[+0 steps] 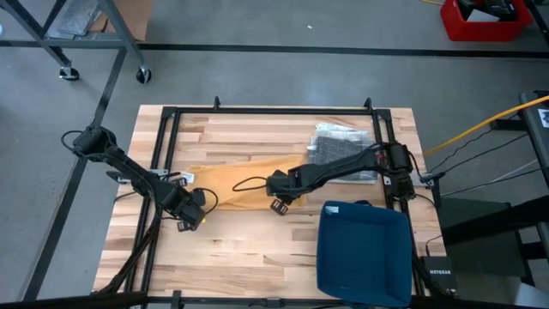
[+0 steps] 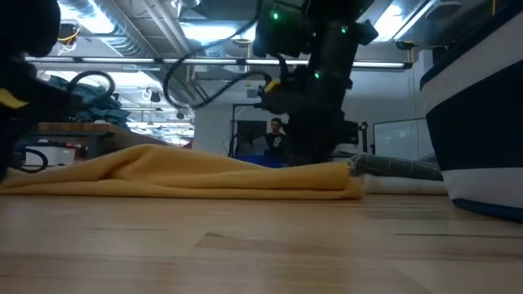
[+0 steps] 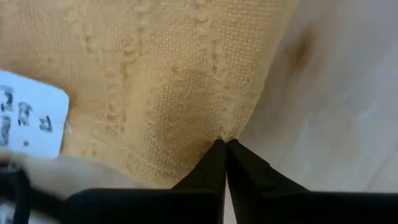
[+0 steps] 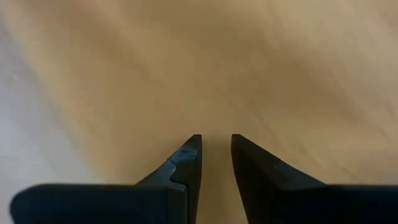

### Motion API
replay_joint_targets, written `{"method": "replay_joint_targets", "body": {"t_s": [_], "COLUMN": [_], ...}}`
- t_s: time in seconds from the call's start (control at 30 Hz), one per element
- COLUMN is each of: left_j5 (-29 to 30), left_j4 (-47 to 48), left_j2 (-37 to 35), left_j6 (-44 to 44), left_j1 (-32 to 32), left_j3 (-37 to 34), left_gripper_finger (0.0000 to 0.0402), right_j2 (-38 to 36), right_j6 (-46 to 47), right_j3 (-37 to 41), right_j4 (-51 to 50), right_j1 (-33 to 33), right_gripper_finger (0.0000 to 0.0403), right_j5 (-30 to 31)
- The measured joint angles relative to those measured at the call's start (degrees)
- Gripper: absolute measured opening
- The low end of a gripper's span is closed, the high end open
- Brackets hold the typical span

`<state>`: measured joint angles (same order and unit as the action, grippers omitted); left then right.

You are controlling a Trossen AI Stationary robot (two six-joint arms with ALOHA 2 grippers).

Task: Fold towel
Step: Fold yellow towel

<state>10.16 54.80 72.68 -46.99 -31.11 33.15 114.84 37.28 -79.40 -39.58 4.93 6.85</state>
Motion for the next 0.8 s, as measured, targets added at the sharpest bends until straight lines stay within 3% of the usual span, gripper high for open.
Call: {"method": "replay_joint_targets", "body": {"t_s": [0.2, 0.43, 0.8], "left_j5": [-3.5, -5.3, -5.2], "left_j4": [10.0, 10.2, 10.4], "left_j2": [0.0, 0.0, 0.0], "left_j6": [-2.3, -1.0, -1.0], "left_j1": [-0.8, -3.1, -4.9], "left_j3": [0.0, 0.0, 0.2], "left_gripper_finger": [0.0003, 0.0001, 0.0002], "right_j2": [4.4, 5.2, 3.5], "right_j6": [0.0, -0.4, -1.6], "right_j3": [-0.4, -0.2, -1.4], "right_j4": [-4.6, -5.9, -10.6], "right_j1": [0.0, 0.7, 3.9], "right_gripper_finger": [0.0092, 0.0092, 0.0092], "right_j5": [-0.3, -0.7, 7.1]}}
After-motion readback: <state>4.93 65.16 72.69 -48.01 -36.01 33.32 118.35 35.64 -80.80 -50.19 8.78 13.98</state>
